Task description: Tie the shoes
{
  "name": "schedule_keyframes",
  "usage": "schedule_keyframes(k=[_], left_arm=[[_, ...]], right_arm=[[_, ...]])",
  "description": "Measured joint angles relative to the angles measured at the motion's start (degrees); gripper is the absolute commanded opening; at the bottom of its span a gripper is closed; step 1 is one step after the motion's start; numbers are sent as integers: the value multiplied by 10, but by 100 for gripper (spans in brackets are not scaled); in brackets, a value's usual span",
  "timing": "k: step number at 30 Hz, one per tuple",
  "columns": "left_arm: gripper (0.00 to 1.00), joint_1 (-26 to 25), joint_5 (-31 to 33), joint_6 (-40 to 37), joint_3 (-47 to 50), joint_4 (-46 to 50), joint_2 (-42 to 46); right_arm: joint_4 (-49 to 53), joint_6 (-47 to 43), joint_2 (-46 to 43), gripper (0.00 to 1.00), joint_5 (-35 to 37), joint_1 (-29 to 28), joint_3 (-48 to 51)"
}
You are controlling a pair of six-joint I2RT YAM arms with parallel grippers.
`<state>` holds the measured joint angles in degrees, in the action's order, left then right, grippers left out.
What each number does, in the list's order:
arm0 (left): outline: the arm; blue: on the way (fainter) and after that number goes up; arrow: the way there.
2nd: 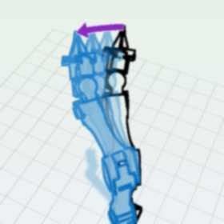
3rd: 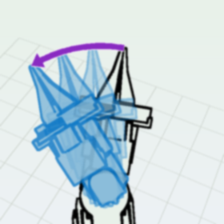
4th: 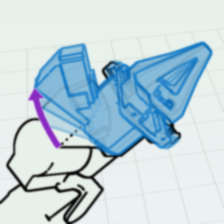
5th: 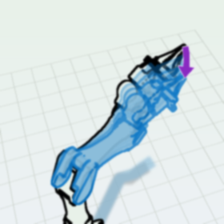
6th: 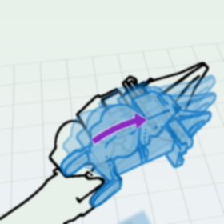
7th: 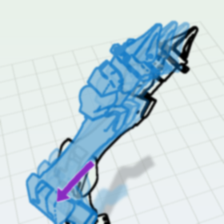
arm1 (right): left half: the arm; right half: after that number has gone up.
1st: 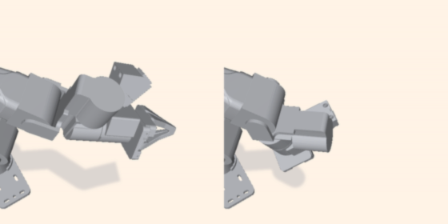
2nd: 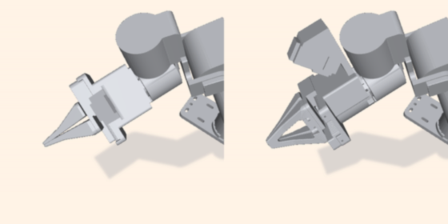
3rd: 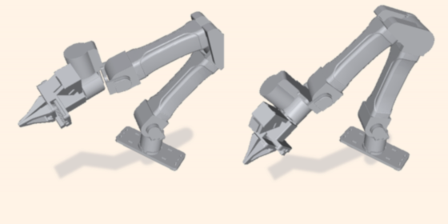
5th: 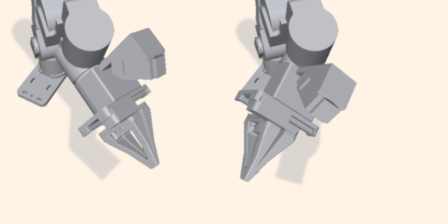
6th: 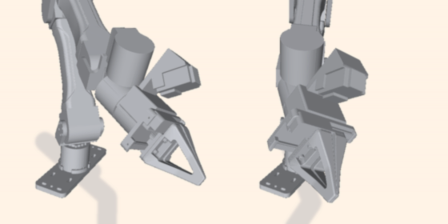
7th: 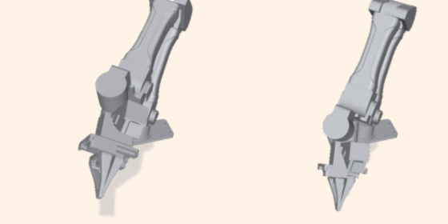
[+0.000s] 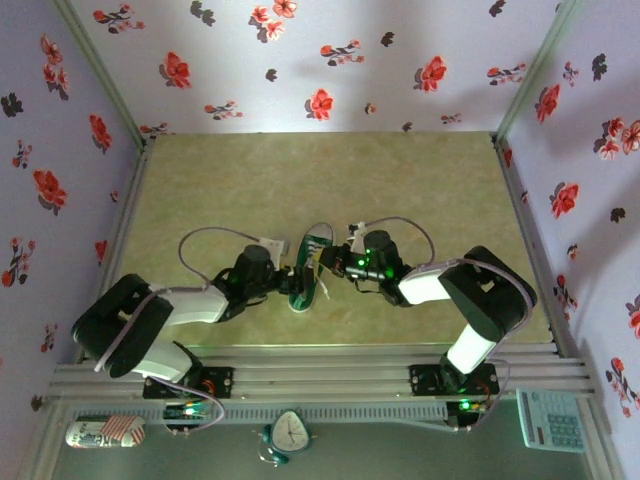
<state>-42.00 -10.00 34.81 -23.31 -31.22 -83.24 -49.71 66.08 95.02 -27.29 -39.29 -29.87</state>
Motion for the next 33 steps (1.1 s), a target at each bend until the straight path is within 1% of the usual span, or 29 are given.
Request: schedule_keyframes(k=[5, 14, 17, 22, 28, 33], left_arm=[[88, -2, 0, 0, 3, -22, -24], [88, -3, 3, 5, 17, -58, -33], [89, -4, 10, 9, 32, -77, -28], [91, -4, 15, 9, 57, -90, 7], [92, -5, 15, 8, 74, -91, 50], [92, -5, 15, 8, 74, -91, 59]], right_arm=[[7, 6, -4, 5, -8, 0, 3], [73, 6, -42, 4, -13, 0, 3], [98, 6, -54, 4, -13, 0, 3], [120, 5, -63, 4, -13, 0, 3], [106, 6, -63, 4, -16, 0, 3], [71, 22, -56, 4, -21, 0, 5]])
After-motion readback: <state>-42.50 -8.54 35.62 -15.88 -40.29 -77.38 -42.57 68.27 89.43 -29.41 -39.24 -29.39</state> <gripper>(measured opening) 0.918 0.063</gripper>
